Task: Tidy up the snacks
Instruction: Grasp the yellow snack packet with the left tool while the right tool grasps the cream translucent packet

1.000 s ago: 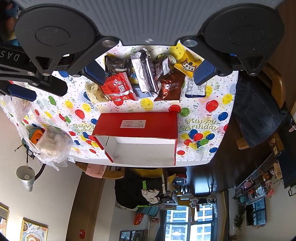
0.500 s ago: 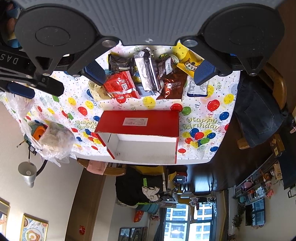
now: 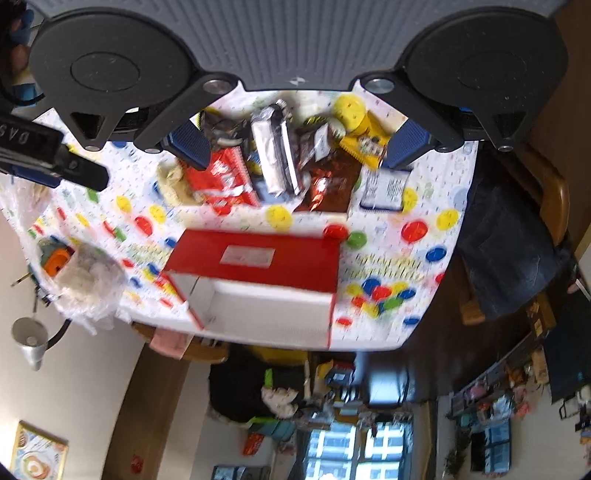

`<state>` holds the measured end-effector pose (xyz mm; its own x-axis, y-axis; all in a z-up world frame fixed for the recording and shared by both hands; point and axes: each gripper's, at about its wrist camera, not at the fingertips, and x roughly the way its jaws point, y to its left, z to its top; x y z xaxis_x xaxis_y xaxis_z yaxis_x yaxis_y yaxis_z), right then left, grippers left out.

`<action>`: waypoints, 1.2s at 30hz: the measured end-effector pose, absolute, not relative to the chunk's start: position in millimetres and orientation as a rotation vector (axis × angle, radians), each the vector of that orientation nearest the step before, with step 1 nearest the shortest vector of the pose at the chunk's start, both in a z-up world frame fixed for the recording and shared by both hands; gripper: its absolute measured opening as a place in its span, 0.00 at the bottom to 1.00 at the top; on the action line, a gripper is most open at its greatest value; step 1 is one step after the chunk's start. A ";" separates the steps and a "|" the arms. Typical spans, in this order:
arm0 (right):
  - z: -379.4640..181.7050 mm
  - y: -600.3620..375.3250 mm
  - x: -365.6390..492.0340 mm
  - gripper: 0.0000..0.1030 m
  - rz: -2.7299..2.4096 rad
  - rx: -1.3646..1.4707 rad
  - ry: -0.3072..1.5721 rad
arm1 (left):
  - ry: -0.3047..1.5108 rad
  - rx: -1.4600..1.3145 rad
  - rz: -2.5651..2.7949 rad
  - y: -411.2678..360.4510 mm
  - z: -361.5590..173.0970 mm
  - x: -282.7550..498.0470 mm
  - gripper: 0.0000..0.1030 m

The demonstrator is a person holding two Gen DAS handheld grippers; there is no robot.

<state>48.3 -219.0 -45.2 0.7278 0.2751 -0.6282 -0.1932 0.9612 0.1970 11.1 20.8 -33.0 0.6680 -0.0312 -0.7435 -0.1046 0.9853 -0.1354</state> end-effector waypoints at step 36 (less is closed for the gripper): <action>-161.3 -234.9 193.9 0.66 0.352 0.052 0.961 | 1.164 -0.598 0.332 116.3 -146.6 93.5 0.75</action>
<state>193.9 -234.9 -161.3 0.5206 0.3168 -0.7929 -0.2706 0.9420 0.1987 93.5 116.3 -146.6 0.3722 -0.0585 -0.9263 -0.5380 0.7996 -0.2667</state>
